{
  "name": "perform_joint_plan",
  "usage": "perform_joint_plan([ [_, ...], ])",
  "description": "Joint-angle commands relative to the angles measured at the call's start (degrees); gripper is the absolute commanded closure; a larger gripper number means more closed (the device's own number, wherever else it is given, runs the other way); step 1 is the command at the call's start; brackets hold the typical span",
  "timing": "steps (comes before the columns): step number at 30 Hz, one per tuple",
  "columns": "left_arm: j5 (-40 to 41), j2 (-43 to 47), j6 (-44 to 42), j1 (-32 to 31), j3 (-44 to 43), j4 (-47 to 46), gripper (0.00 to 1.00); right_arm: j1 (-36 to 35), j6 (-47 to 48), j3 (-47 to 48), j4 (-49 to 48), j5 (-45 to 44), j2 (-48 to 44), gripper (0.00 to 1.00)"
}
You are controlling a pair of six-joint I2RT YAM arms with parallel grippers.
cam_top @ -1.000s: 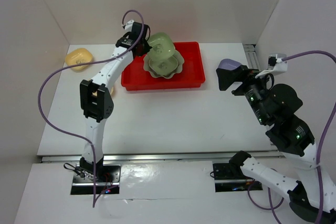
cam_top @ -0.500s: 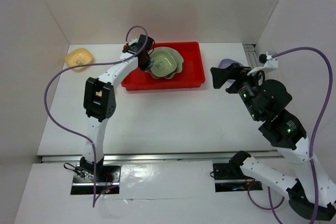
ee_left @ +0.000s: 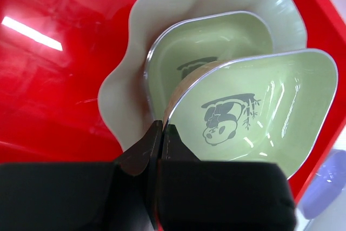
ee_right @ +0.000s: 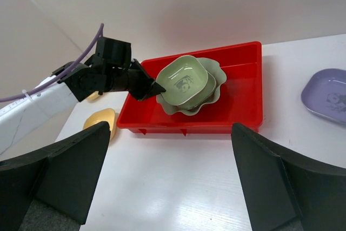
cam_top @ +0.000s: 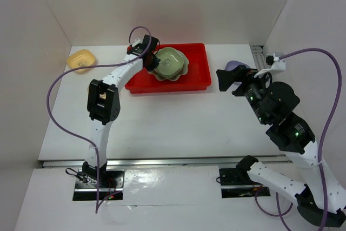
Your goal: Place the plates into the plastic bin on the countertop
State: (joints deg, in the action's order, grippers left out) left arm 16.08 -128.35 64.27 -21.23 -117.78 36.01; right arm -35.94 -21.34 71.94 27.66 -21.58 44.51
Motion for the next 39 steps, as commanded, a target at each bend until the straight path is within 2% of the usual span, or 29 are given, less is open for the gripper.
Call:
perform_joint_plan([
  [1, -0.9, -0.8, 2.4, 0.1, -3.3, -3.8, 1.0, 0.4, 0.3, 0.0, -1.8, -0.1, 0.4, 0.0],
  [4, -1.4, -2.4, 2.4, 0.1, -4.9, -4.4, 1.0, 0.4, 0.9, 0.0, -1.8, -0.1, 0.4, 0.0],
  [5, -2.0, -3.1, 2.4, 0.1, -4.9, -4.4, 0.98, 0.4, 0.9, 0.0, -1.8, -0.1, 0.4, 0.0],
  [6, -2.0, -3.1, 2.4, 0.1, -5.4, -4.4, 0.92, 0.4, 0.9, 0.0, -1.8, -0.1, 0.4, 0.0],
  [7, -2.0, -3.1, 2.4, 0.1, -5.4, -4.4, 0.84, 0.4, 0.9, 0.0, -1.8, -0.1, 0.4, 0.0],
  [8, -2.0, -3.1, 3.1, 0.1, -4.6, -4.4, 0.66, 0.4, 0.9, 0.0, -1.8, -0.1, 0.4, 0.0],
  [10, -2.0, -2.4, 3.1, 0.1, -4.0, -4.4, 0.49, 0.4, 0.9, 0.0, -1.8, -0.1, 0.4, 0.0],
  [11, -1.4, -1.5, 3.1, 0.1, -3.4, -4.4, 0.34, 0.4, 0.9, 0.0, -1.8, -0.1, 0.4, 0.0],
  [15, 2.6, 3.6, 2.4, -1.2, -1.1, -4.4, 0.01, 0.4, 0.9, 0.0, -1.8, 0.4, 0.9, 0.0],
  [18, 3.3, 8.4, -0.3, -1.2, -0.6, -4.3, 0.01, 0.4, 0.9, -0.6, -2.4, 1.0, 1.5, 0.0],
  [21, 9.4, 15.0, -6.2, -3.5, -1.2, -3.0, 0.01, 0.4, 2.3, -2.6, -3.9, 2.3, 3.5, 0.0],
  [24, 11.6, 20.4, -12.5, -4.5, -1.2, -1.0, 0.01, 1.0, 2.3, -4.2, -3.9, 2.9, 8.9, 0.0],
  [26, 11.6, 27.1, -14.7, -3.8, 0.9, -0.4, 0.01, 1.6, 1.5, -5.3, -4.8, 2.1, 13.1, 0.0],
  [28, 9.7, 35.0, -17.6, -3.0, 7.4, -0.3, 0.01, 5.0, 0.5, -6.1, -6.2, -1.4, 15.9, 0.0],
  [29, 8.9, 37.6, -19.0, -2.4, 10.2, -0.3, 0.01, 7.4, 0.0, -6.1, -6.2, 2.0, 19.4, 0.0],
  [30, 8.0, 40.0, -20.4, -1.9, 15.8, -0.8, 0.01, 14.6, -0.5, -6.1, -7.0, 6.2, 21.6, 0.0],
  [33, 3.8, 49.4, -22.5, -1.4, 26.9, -0.9, 0.01, 25.9, -0.5, -6.1, -12.2, 17.1, 29.9, 0.0],
  [35, 1.8, 53.7, -24.4, -1.4, 32.1, -3.2, 0.01, 28.4, 1.6, -4.5, -14.2, 15.7, 36.2, 0.0],
  [36, -0.5, 57.9, -26.5, -1.9, 37.0, -4.4, 0.01, 32.0, 2.2, -3.6, -14.9, 15.2, 38.6, 0.0],
  [39, -3.5, 63.2, -28.6, -2.5, 42.5, -5.5, 0.01, 37.7, 1.6, 3.1, -15.5, 15.8, 49.3, 0.0],
])
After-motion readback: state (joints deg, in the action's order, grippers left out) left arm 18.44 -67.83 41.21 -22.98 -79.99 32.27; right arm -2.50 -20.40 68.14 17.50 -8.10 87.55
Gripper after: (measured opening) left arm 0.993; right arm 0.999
